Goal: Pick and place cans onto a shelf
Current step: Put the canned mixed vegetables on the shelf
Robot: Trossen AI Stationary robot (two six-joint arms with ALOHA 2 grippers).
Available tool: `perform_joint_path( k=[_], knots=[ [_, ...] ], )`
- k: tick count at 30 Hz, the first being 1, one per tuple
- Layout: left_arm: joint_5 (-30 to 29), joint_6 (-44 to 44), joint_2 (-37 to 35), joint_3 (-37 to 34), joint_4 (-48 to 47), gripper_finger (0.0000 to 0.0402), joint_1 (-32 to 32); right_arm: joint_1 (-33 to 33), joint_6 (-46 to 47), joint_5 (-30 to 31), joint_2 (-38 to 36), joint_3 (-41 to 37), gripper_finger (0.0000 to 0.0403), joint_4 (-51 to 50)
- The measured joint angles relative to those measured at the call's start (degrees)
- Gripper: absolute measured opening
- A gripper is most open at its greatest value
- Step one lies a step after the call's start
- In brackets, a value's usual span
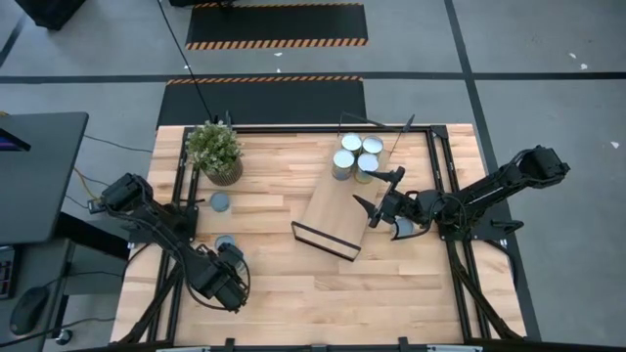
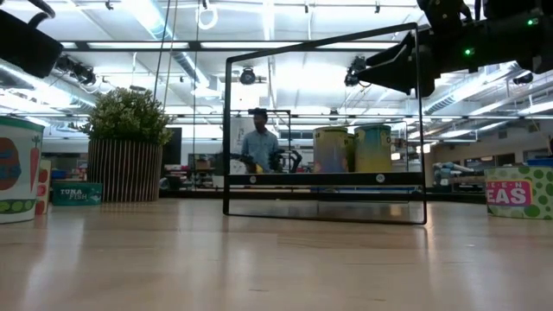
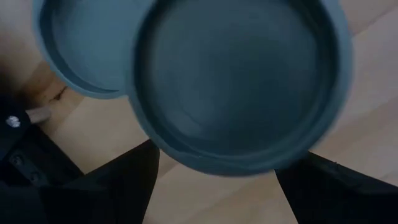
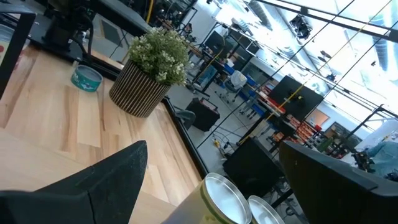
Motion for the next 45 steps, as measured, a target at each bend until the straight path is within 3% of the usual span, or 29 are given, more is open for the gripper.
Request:
perform_joint_path(
  k=[12, 29, 34, 39, 45],
  knots=[
    [0.24, -2.88, 0.0, 0.0, -2.7, 0.0316, 3.43, 0.0, 0.07, -0.02, 0.0, 0.0, 0.0372, -1.09],
    [-0.3, -1.2, 0.0, 0.0, 1.61, 0.0316, 3.41, 0.02, 0.42, -0.07, 0.0, 0.0, 0.0372, -1.16],
    [-1.1, 3.02, 0.0, 0.0, 5.22, 0.0318, 3.41, 0.02, 0.42, -0.07, 0.0, 0.0, 0.0372, -1.16],
    [1.08, 13.26, 0.04, 0.11, 20.0, 0.0318, 4.07, 0.02, 0.44, -0.07, 0.0, 0.0, 0.0372, -1.18],
    [0.36, 16.51, 0.04, 0.02, 20.74, 0.0318, 5.47, 0.02, 0.68, -0.07, 0.0, 0.0, 0.0372, -1.48]
  ],
)
